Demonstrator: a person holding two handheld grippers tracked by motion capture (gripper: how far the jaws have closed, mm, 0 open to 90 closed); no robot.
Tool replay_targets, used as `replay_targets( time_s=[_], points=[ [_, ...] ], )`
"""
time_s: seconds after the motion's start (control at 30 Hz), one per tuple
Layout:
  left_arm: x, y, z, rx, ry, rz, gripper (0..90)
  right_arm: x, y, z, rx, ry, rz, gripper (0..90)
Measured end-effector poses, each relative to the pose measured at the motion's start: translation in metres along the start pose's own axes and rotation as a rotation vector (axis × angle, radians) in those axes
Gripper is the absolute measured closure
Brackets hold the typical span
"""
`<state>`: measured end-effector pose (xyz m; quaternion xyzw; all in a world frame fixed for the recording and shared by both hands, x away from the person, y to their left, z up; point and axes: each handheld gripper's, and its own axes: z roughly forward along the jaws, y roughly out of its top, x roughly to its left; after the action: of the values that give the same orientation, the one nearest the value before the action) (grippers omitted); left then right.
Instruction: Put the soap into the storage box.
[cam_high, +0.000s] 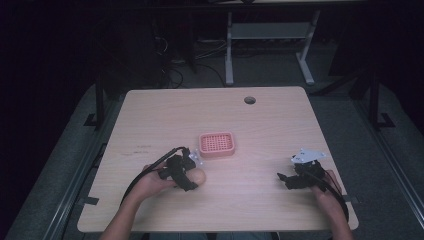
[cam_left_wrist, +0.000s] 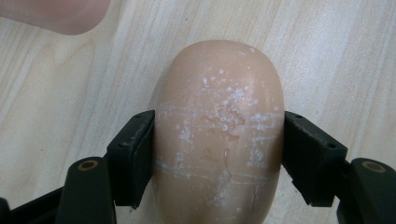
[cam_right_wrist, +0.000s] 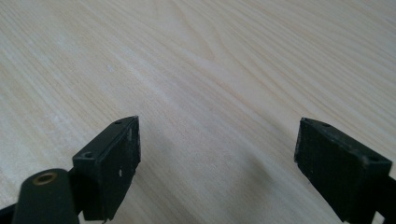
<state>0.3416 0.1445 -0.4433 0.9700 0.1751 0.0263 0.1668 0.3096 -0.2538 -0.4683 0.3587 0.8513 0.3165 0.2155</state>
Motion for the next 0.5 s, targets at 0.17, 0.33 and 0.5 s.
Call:
replay_targets(
  time_s=[0.17, 0.33, 0.5],
  points=[
    [-0.0012, 0.0003, -0.0001, 0.0, -0.005, 0.004, 31.4, 0.0003, 0.0001, 0.0001, -0.004, 0.002, 0.007, 13.9],
    [-0.0018, 0.0006, -0.0001, 0.0, -0.005, 0.004, 31.4, 0.0003, 0.0001, 0.0001, -0.006, 0.003, 0.006, 13.9],
    [-0.0016, 0.0015, -0.0014, -0.009, -0.006, 0.006, 31.5, 0.0003, 0.0001, 0.0001, -0.004, 0.003, 0.006, 13.9]
  ],
)
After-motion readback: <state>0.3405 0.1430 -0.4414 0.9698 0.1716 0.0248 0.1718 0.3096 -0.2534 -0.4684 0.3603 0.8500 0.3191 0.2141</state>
